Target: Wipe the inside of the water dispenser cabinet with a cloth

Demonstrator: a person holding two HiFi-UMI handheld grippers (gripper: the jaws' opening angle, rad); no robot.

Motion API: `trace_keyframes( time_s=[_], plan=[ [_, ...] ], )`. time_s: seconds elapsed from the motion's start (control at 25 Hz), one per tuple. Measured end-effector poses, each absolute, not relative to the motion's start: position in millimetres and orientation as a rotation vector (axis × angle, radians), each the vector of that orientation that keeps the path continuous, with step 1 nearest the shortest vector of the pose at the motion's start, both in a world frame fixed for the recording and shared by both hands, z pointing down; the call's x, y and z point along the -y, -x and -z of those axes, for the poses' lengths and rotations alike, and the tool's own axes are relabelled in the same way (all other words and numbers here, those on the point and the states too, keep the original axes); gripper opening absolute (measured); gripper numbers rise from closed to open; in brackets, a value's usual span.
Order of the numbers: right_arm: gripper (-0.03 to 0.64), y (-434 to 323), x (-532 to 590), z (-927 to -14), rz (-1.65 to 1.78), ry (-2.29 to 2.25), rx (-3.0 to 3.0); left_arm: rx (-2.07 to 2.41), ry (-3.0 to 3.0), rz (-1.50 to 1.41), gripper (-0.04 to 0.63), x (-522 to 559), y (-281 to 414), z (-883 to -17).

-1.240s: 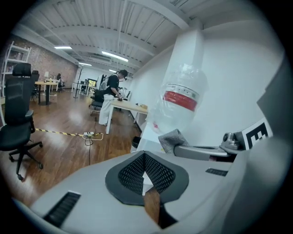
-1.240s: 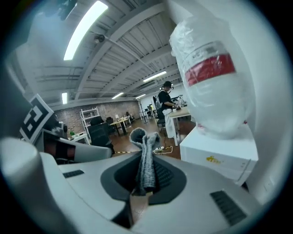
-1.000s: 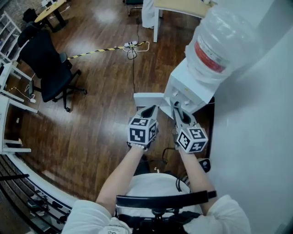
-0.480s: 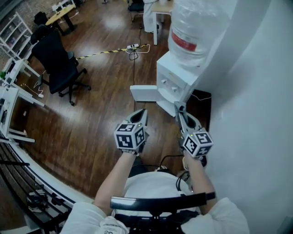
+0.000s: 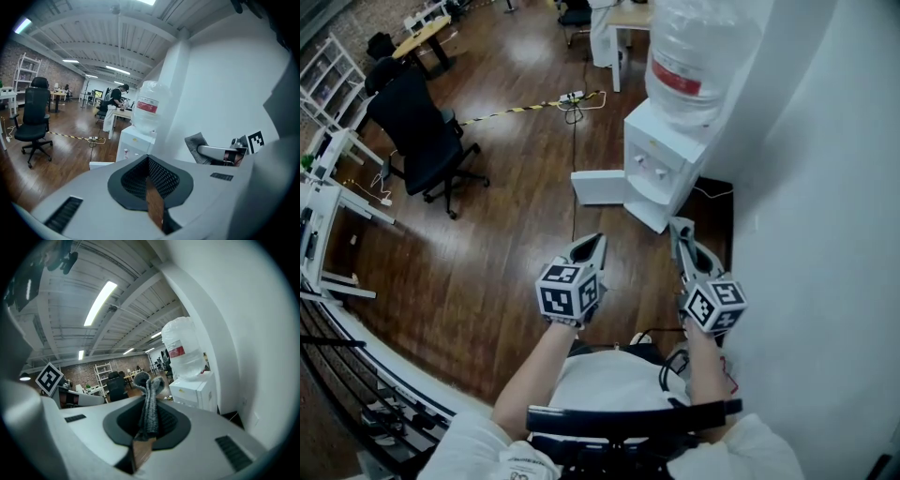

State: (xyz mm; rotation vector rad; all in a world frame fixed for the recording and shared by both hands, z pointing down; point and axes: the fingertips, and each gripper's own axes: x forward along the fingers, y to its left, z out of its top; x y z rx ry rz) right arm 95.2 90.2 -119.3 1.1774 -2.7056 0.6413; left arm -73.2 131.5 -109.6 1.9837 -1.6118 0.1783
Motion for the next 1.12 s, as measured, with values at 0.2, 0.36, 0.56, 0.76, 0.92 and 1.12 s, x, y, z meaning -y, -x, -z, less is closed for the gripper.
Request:
trace_keyframes(
  time_s=[0.2, 0.36, 0.56, 0.76, 0.92, 1.12],
  plan=[
    [0.037, -67.2, -117.0, 119.4, -0.658, -1.195, 2.682, 1.559, -1.996, -0.156, -0.006, -146.2, 93.7, 104.5],
    [0.035, -50.8, -127.7, 119.1, -0.650, -1.214, 2.666, 1.534, -2.008, -0.143, -0.006, -149.1, 106.0, 102.4],
    [0.035, -32.5, -137.0, 120.9, -0.660, -1.218, 2.639, 1.514, -2.027, -0.136, -0.006, -156.0, 119.4, 107.7],
    [0.035, -15.4, -139.8, 118.7, -0.649, -1.194, 2.636, 1.520, -2.015, -0.115, -0.006, -161.5, 133.6, 105.4],
    [0.035, -8.4, -136.9, 112.5, -0.641, -1.157, 2.647, 1.539, -2.001, -0.101, -0.006, -160.0, 137.4, 99.3],
    [0.035, 0.3, -130.7, 107.2, -0.627, -1.120, 2.652, 1.562, -1.983, -0.085, -0.006, -155.8, 143.9, 92.6]
  ],
)
